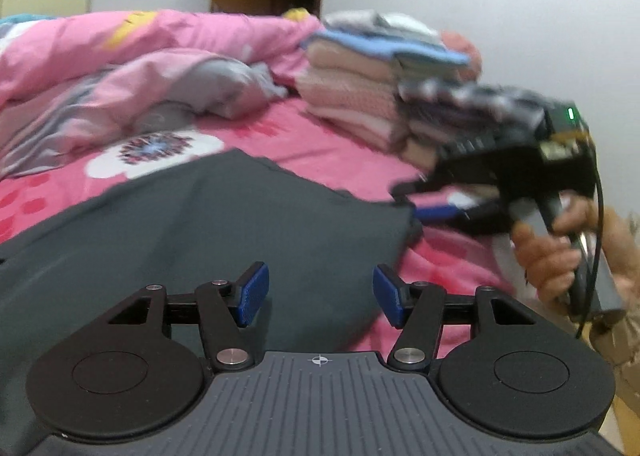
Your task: Fold clothes
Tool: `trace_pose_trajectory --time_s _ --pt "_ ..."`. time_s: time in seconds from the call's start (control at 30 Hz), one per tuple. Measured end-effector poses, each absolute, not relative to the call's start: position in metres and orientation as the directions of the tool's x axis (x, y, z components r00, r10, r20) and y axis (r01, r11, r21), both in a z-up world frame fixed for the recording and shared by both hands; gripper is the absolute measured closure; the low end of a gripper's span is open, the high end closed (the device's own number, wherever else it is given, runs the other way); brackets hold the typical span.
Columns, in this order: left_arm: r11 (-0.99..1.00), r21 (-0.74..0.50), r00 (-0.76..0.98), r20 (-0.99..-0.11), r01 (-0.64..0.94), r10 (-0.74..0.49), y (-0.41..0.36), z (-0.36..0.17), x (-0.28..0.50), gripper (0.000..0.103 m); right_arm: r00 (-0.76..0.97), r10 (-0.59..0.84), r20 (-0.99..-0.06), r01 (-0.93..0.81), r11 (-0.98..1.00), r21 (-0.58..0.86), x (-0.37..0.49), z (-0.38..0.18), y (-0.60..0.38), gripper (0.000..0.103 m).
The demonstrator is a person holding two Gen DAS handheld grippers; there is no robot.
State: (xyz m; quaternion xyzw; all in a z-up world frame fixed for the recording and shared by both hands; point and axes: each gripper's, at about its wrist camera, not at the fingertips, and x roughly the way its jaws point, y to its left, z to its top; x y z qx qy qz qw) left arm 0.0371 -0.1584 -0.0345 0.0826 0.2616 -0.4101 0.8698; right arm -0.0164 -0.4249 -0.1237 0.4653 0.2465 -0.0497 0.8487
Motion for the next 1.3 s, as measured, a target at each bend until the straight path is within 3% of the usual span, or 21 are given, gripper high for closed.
trace_pose_trajectory --time_s 0.17,0.37,0.57,0.83,1.03,1.1,1.2,1.27,1.3 --pt "0.623 0.001 0.513 -0.567 0.782 -0.644 -0.178 -0.043 0.026 0.045 0.882 0.15 -0.446 0.286 0.583 0.761 -0.011 -0.127 -0.423 0.067" --pt "0.616 0.089 0.536 -0.599 0.783 -0.595 -0.147 -0.051 0.0 0.045 0.893 0.174 -0.414 0.262 0.548 0.795 -0.021 -0.13 -0.43 0.066" --pt "0.669 0.121 0.603 -0.571 0.733 -0.557 -0.108 -0.048 -0.013 0.045 0.894 0.124 -0.43 0.278 0.598 0.752 -0.058 -0.115 -0.41 0.058" --pt "0.73 0.239 0.725 -0.503 0.64 -0.47 -0.09 -0.058 -0.01 0.045 0.805 0.349 -0.479 0.157 0.654 0.74 -0.061 -0.109 -0.34 0.055" --pt "0.703 0.337 0.759 -0.468 0.627 -0.452 -0.087 -0.069 -0.012 0.045 0.768 0.383 -0.513 0.161 0.66 0.733 -0.042 -0.112 -0.322 0.055" --pt "0.705 0.315 0.751 -0.465 0.636 -0.469 -0.084 -0.07 -0.009 0.045 0.759 0.397 -0.516 0.158 0.657 0.737 -0.035 -0.112 -0.321 0.058" --pt "0.704 0.302 0.746 -0.459 0.642 -0.483 -0.084 -0.072 -0.003 0.045 0.747 0.411 -0.522 0.153 0.658 0.737 -0.027 -0.112 -0.319 0.075" --pt "0.697 0.302 0.742 -0.453 0.65 -0.495 -0.085 -0.071 -0.001 0.045 0.748 0.423 -0.512 0.139 0.654 0.743 -0.024 -0.11 -0.316 0.093" --pt "0.694 0.303 0.74 -0.45 0.654 -0.501 -0.086 -0.071 0.0 0.045 0.751 0.428 -0.502 0.13 0.65 0.749 -0.022 -0.107 -0.316 0.094"
